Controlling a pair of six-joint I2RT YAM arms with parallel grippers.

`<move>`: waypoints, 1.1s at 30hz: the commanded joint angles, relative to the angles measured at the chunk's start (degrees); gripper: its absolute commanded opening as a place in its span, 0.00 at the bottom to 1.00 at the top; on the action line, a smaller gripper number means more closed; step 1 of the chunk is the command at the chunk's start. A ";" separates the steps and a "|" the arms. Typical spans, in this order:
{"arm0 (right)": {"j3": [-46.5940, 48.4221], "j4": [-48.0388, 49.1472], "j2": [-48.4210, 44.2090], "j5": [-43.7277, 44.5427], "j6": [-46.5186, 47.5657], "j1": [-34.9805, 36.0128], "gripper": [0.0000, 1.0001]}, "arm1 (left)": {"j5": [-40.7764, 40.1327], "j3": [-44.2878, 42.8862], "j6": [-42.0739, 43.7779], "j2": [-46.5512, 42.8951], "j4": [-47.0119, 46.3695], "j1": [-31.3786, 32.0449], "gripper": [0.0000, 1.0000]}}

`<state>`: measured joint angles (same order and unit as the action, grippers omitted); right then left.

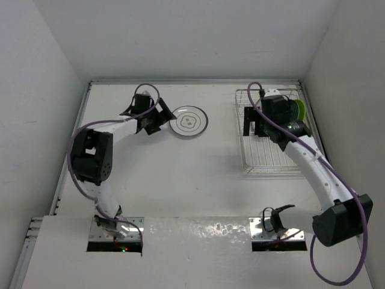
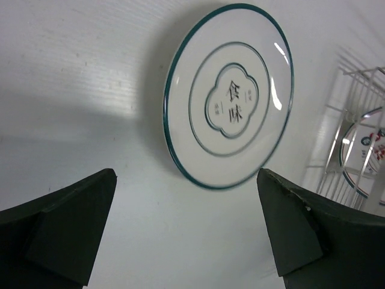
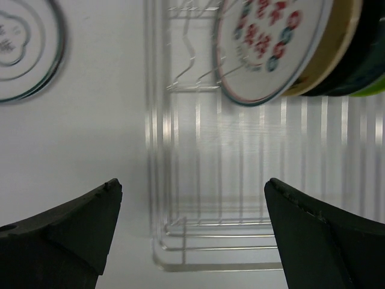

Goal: Unload the plates from the dish rack

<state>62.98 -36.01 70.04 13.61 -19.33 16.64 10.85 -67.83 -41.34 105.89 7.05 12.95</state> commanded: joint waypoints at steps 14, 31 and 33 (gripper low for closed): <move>17.08 3.57 22.24 18.21 7.37 -10.92 0.61 | -17.09 14.57 17.41 -54.55 24.65 11.48 1.00; 19.12 10.17 30.86 9.43 9.58 -11.63 0.34 | -16.04 21.08 23.94 -60.97 23.62 11.48 1.00; 18.15 11.75 29.63 8.37 8.70 -11.63 0.34 | -15.60 21.16 24.03 -60.89 23.54 11.40 1.00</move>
<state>81.01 -28.64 101.03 25.45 -9.65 4.80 -5.34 -46.78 -18.31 45.91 32.71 24.67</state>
